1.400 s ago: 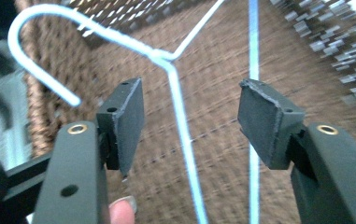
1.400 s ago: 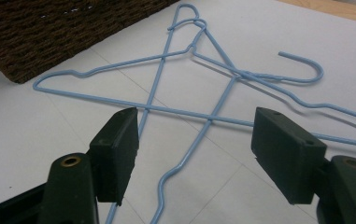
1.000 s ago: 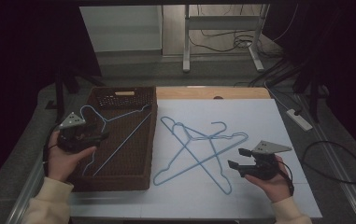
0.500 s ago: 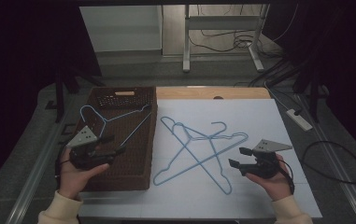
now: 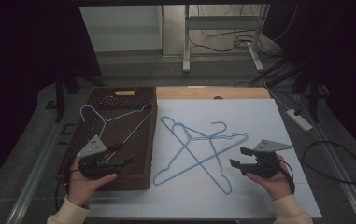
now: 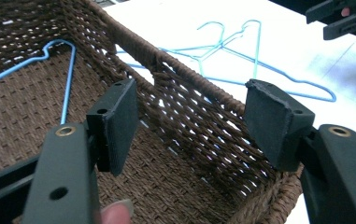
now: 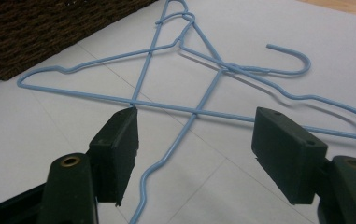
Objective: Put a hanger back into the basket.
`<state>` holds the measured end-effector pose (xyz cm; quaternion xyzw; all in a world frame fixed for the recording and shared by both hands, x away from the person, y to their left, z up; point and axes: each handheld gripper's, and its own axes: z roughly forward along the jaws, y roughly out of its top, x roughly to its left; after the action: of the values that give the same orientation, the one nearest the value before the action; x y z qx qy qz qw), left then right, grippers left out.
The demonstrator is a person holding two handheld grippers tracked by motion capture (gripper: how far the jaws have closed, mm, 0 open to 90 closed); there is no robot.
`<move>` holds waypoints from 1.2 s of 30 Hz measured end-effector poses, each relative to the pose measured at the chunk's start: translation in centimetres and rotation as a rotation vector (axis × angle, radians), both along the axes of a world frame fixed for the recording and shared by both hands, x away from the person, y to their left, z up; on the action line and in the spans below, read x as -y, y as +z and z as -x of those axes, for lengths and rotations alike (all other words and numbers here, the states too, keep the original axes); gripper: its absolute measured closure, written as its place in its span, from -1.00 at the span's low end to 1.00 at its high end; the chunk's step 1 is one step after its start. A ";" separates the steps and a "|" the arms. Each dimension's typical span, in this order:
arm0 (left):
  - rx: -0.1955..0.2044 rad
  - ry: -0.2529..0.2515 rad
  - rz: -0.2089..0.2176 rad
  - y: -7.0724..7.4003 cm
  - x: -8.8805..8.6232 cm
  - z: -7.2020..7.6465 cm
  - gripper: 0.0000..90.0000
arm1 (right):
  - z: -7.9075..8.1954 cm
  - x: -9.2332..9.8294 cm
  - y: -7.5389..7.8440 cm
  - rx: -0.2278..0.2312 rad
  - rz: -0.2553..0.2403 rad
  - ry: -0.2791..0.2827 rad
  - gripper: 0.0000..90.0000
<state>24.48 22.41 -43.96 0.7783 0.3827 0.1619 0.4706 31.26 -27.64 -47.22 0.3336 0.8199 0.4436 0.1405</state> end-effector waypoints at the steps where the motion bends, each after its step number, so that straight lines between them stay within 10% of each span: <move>1: 0.002 -0.001 0.002 0.0 0.1 0.0 -0.22 | 0.0 0.0 0.0 -0.001 0.002 0.000 -0.28; 36: -0.006 -0.031 -0.008 -0.6 1.0 0.4 -0.23 | -0.8 -1.7 0.1 -0.015 0.028 -0.007 -0.26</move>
<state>24.04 21.45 -44.56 0.7867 0.3712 0.1537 0.4687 32.04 -25.97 -47.16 0.3378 0.8259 0.4289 0.1405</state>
